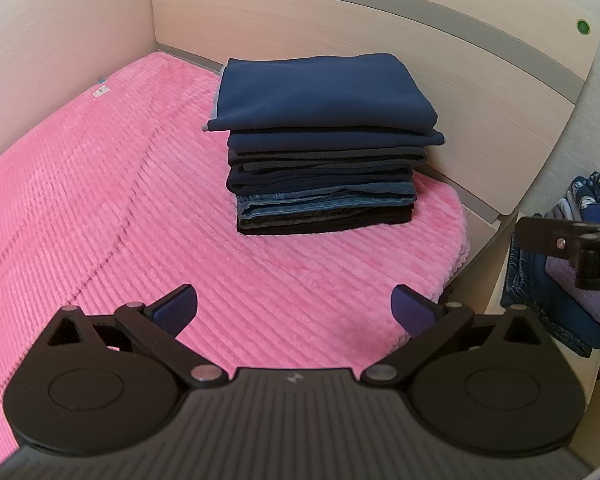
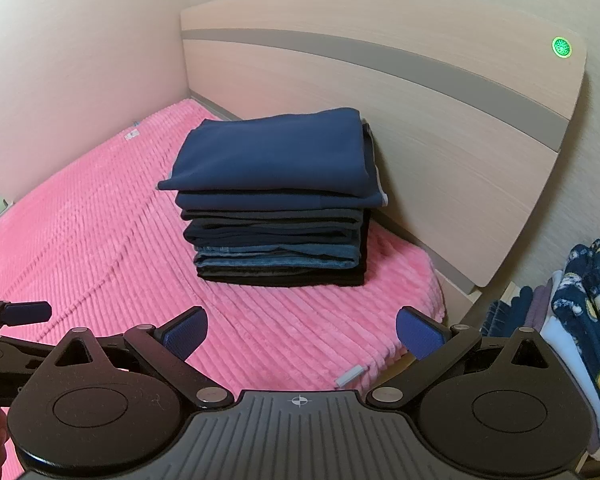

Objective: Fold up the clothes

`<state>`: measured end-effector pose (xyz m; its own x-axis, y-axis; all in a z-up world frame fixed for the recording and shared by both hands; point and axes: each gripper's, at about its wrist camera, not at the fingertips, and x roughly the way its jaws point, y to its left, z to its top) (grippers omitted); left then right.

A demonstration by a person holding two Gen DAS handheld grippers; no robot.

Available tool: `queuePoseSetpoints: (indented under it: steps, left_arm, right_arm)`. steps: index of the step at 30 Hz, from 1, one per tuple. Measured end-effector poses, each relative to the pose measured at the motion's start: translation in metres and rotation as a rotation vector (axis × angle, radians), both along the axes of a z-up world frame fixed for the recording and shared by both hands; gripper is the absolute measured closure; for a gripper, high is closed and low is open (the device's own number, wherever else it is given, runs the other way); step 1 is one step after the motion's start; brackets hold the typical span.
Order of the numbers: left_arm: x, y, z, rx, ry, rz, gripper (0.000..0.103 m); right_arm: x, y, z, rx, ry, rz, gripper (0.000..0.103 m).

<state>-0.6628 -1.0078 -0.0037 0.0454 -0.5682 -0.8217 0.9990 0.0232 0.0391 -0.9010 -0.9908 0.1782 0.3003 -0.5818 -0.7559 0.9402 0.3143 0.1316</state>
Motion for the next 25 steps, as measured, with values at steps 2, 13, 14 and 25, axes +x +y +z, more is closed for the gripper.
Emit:
queuePoseSetpoints:
  steps: [2,13,14,25]
  left_arm:
    - [-0.001,-0.001,0.0,0.001,0.0,-0.001,0.001]
    - [-0.005,-0.006,-0.001,0.0,-0.001,0.002,0.001]
    - [-0.005,-0.006,-0.001,0.0,0.0,0.001,0.001]
    - [-0.01,-0.009,0.0,-0.005,0.001,-0.015,0.001]
  right_arm:
    - [0.0,-0.001,0.0,0.0,-0.001,0.001,0.0]
    - [-0.003,-0.004,-0.001,0.003,0.003,0.0,0.0]
    - [-0.003,-0.005,-0.001,0.004,0.003,0.0,0.0]
    - [-0.009,-0.006,-0.002,0.011,0.003,-0.014,0.0]
